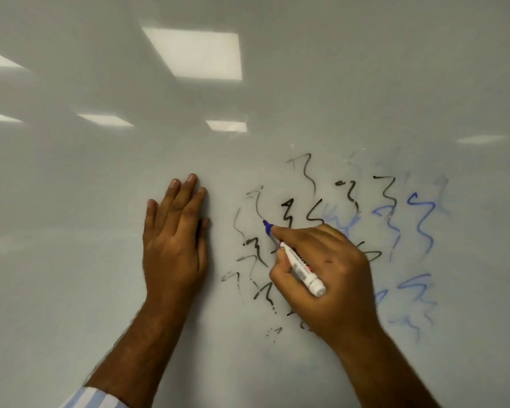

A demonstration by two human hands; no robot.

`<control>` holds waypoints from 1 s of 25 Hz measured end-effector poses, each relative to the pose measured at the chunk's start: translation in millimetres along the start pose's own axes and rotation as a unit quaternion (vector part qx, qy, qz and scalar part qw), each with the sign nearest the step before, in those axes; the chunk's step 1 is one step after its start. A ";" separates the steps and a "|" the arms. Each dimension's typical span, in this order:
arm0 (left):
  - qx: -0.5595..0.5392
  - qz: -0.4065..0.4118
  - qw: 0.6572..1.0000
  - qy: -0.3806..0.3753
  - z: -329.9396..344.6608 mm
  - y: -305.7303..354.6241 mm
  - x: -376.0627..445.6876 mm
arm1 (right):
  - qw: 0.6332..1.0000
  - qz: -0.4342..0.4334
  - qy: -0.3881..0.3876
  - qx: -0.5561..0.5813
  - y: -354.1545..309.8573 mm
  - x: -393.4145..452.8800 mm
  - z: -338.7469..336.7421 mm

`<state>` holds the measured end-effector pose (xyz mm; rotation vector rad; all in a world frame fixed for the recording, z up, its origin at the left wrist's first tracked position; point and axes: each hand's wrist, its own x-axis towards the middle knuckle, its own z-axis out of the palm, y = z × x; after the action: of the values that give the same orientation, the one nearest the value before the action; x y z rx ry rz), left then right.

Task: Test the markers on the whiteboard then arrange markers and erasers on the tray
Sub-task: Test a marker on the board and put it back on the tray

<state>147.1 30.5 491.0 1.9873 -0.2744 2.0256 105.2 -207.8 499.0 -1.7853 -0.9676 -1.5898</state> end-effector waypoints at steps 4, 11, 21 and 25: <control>-0.022 -0.040 0.999 0.010 -8.1 -18.0 -1.4 | 0.999 -0.026 0.020 -0.015 -23.0 20.1 45.7; 0.030 0.065 0.997 -0.024 -26.1 -57.8 -3.5 | 0.999 0.049 0.020 -0.011 -42.1 41.3 68.8; 0.021 0.039 0.998 -0.039 -25.8 -62.5 -18.6 | 0.993 -0.091 -0.057 -0.043 -53.6 -34.4 88.3; 0.016 0.019 0.999 -0.048 -26.8 -62.6 -36.2 | 0.996 -0.049 -0.001 -0.070 -53.7 -47.4 106.4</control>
<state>143.1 95.6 450.0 2.1190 -0.3037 1.9718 122.4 -98.8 433.7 -1.8599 -0.9784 -1.7549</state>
